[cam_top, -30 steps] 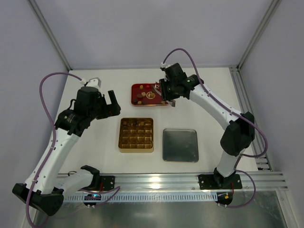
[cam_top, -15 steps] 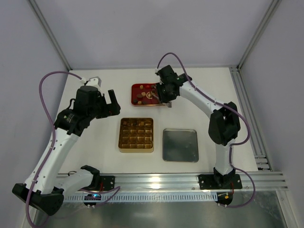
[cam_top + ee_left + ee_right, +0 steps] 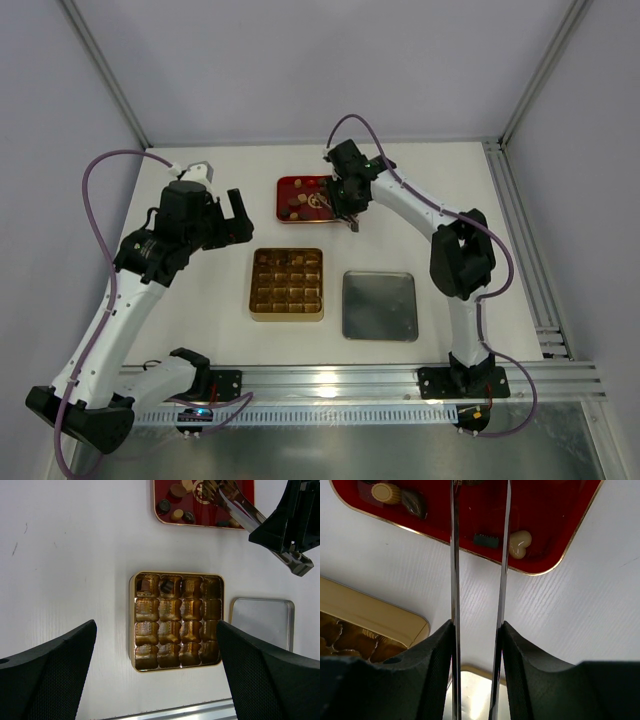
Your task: Pack the chocolate
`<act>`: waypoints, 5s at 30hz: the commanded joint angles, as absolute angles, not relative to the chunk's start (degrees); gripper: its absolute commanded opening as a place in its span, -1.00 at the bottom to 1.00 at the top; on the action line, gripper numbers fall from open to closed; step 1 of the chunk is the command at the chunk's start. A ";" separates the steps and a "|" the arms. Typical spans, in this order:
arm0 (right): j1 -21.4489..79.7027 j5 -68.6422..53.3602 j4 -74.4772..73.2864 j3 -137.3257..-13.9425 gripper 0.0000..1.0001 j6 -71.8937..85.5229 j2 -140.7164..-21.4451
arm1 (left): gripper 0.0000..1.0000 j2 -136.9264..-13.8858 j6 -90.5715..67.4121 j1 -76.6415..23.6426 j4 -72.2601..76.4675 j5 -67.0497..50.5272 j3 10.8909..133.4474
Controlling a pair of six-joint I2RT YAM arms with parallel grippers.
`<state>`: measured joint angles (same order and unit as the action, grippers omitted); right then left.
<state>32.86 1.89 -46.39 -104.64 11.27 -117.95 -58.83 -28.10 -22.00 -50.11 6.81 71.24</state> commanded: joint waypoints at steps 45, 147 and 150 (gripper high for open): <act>32.61 0.97 -46.93 -106.35 -0.30 10.11 -116.19 | 0.99 -57.83 -27.95 -22.06 -49.83 6.24 72.42; 49.04 -0.35 -42.89 -68.12 -0.39 21.71 -76.55 | 0.99 -57.13 -29.18 -22.06 -48.16 5.89 69.00; 49.04 -0.26 -43.07 -68.03 -0.30 21.62 -76.82 | 0.99 -57.04 -29.18 -22.06 -48.08 5.89 68.91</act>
